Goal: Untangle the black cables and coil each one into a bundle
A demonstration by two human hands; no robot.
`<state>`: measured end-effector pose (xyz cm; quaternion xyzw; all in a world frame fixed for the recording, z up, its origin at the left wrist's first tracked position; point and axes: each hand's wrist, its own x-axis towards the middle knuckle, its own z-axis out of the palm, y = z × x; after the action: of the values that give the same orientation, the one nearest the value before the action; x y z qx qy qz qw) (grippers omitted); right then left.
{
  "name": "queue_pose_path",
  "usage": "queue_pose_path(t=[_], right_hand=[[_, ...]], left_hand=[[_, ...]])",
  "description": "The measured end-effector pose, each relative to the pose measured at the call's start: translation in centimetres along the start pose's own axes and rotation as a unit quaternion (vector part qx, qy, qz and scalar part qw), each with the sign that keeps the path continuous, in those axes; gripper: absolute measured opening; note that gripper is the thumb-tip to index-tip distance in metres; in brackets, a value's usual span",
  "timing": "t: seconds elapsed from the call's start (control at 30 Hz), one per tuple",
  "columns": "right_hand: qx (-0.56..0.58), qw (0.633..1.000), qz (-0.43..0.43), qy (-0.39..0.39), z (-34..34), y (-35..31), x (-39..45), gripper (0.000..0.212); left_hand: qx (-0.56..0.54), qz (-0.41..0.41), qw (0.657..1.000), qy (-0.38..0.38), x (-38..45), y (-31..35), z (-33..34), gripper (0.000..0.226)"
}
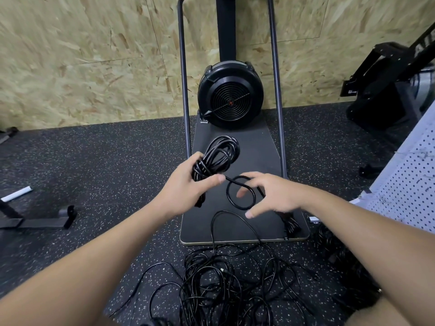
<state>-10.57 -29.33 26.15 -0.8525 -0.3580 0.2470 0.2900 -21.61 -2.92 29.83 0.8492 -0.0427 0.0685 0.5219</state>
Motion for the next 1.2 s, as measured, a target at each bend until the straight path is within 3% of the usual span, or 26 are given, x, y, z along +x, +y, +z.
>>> queue_pose_path(t=[0.1,0.17,0.3,0.4,0.57,0.67,0.77,0.8,0.87,0.97,1.03,1.13,1.2], right_hand=[[0.183,0.983,0.007,-0.031,-0.6,-1.2,-0.6,0.042],[0.24,0.97,0.008,-0.025,-0.7,-1.9,-0.5,0.027],[0.087,0.995,0.001,0.052,-0.6,-2.3,-0.3,0.025],[0.063,0.994,-0.043,0.073,-0.5,-1.7,-0.1,0.023],[0.044,0.991,-0.1,0.072,-0.7,-2.0,0.1,0.046],[0.032,0.996,-0.082,-0.005,-1.0,-3.6,-1.0,0.048],[0.043,0.994,-0.058,-0.076,-0.8,-4.1,-1.2,0.026],[0.043,0.996,-0.032,-0.078,-0.7,-3.8,-1.0,0.041],[0.001,1.0,0.016,-0.026,-0.4,-3.3,-0.7,0.065],[-0.093,0.995,0.008,0.028,-0.2,-1.8,-0.2,0.044],[-0.123,0.992,0.021,0.035,-0.3,-1.3,-0.3,0.012],[-0.13,0.989,0.037,0.065,0.0,-0.7,0.0,0.034],[-0.123,0.986,0.05,0.098,0.2,0.0,0.7,0.033]], left_hand=[[-0.021,-0.004,1.0,0.015,0.5,-0.2,-0.4,0.034],[-0.021,-0.012,0.999,0.021,0.7,-0.5,-0.8,0.034],[0.036,-0.019,0.999,0.013,0.5,-1.3,-0.7,0.03],[0.057,-0.025,0.998,-0.007,0.2,-1.7,0.2,0.033],[0.049,-0.045,0.998,0.017,0.7,-2.2,0.7,0.035],[0.049,-0.074,0.995,0.041,1.2,-2.8,0.3,0.038],[0.05,-0.086,0.994,0.052,1.4,-3.3,0.0,0.036],[0.045,-0.087,0.994,0.055,1.4,-3.4,0.1,0.036],[0.04,-0.088,0.993,0.065,1.4,-3.4,0.2,0.037],[0.027,-0.088,0.992,0.081,1.5,-3.3,0.2,0.035],[0.023,-0.09,0.992,0.086,1.4,-3.2,-0.1,0.033],[0.018,-0.096,0.992,0.083,1.2,-3.0,-0.4,0.034],[0.016,-0.093,0.992,0.077,1.2,-3.0,-0.5,0.036]])
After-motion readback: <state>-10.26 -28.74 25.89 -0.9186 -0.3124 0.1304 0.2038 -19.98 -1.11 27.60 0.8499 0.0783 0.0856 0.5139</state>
